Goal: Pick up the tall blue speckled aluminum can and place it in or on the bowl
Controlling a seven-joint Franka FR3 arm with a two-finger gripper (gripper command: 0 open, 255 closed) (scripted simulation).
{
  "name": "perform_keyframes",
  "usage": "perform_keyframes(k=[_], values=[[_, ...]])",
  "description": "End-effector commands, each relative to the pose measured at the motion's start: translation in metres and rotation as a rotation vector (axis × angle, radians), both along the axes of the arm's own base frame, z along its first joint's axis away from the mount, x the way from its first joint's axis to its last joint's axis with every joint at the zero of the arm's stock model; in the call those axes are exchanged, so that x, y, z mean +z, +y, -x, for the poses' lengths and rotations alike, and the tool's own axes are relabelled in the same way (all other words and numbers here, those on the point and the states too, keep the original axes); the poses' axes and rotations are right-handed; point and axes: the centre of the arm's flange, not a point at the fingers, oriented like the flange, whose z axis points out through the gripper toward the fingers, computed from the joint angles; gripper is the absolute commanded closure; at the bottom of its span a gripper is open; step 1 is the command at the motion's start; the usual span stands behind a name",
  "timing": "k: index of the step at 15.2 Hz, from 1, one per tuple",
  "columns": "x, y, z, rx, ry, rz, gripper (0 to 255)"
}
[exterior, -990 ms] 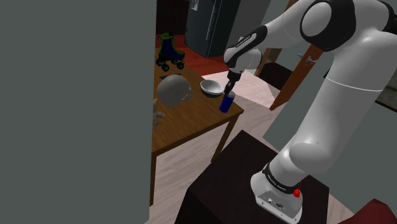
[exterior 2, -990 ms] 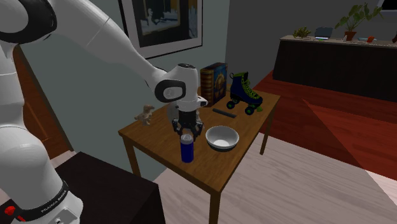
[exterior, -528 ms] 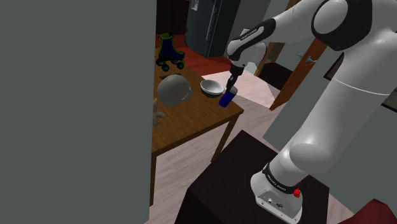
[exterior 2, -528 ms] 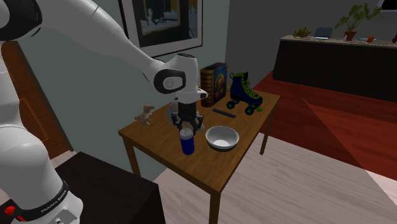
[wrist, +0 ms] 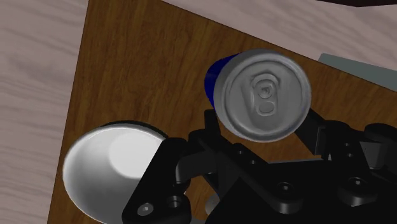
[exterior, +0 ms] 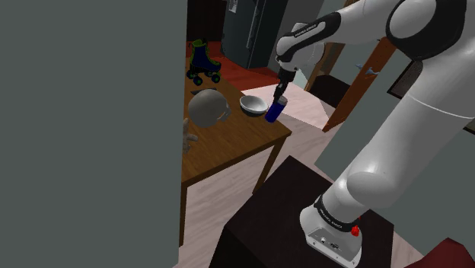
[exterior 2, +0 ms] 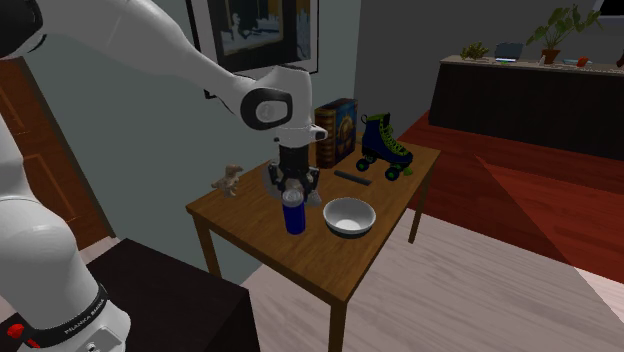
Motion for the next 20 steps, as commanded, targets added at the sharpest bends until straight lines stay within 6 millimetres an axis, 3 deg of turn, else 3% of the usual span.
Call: perform_keyframes(k=[1, 7, 20], values=[[0.011, 0.001, 0.0, 0.0, 0.0, 0.0, 255], [0.042, 0.001, 0.0, 0.0, 0.0, 0.0, 255], [0.082, -0.089, -0.141, 0.0, 0.0, 0.0, 255]])
